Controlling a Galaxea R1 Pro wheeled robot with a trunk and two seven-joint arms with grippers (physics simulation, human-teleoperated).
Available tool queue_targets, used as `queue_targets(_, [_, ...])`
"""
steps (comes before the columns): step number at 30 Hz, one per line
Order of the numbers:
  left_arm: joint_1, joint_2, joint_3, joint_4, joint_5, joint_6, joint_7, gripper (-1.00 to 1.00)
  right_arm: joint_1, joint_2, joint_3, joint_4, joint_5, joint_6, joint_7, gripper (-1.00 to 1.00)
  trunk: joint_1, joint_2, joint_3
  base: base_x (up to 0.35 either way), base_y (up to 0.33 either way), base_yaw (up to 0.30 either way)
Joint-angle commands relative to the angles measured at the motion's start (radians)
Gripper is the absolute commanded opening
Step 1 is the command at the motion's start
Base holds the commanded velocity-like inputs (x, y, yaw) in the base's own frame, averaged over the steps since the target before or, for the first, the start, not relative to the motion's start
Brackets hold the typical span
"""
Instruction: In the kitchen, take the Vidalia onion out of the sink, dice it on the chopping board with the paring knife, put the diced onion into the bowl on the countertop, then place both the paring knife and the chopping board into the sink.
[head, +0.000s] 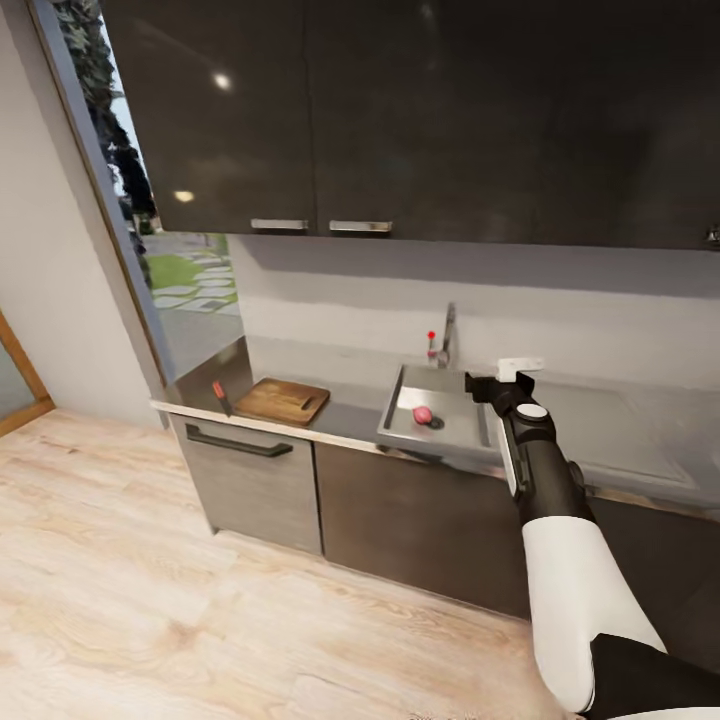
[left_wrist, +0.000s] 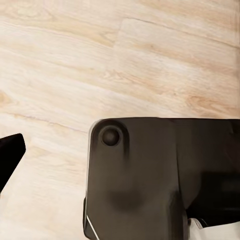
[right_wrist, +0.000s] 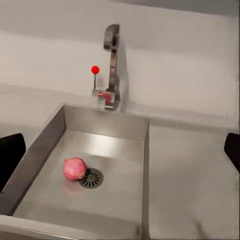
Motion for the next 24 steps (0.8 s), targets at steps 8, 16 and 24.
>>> queue_targets(8, [0.001, 0.0, -0.001, -0.002, 0.002, -0.001, 0.0, 1.0, -0.001, 0.002, -0.002, -0.002, 0.01, 0.005, 0.006, 1.0, 0.001, -0.002, -0.002, 0.0, 0.0, -0.283])
queue_targets(16, [0.001, 0.0, 0.0, -0.002, 0.001, -0.001, 0.0, 1.0, -0.001, 0.002, -0.002, -0.002, 0.01, 0.005, 0.006, 1.0, 0.001, -0.002, -0.002, 0.032, -0.051, -0.283])
queue_targets(24, [0.001, 0.0, 0.0, -0.002, 0.001, -0.001, 0.0, 1.0, -0.001, 0.001, -0.002, -0.002, 0.01, 0.005, 0.006, 1.0, 0.001, -0.002, -0.002, 0.119, -0.125, -0.283])
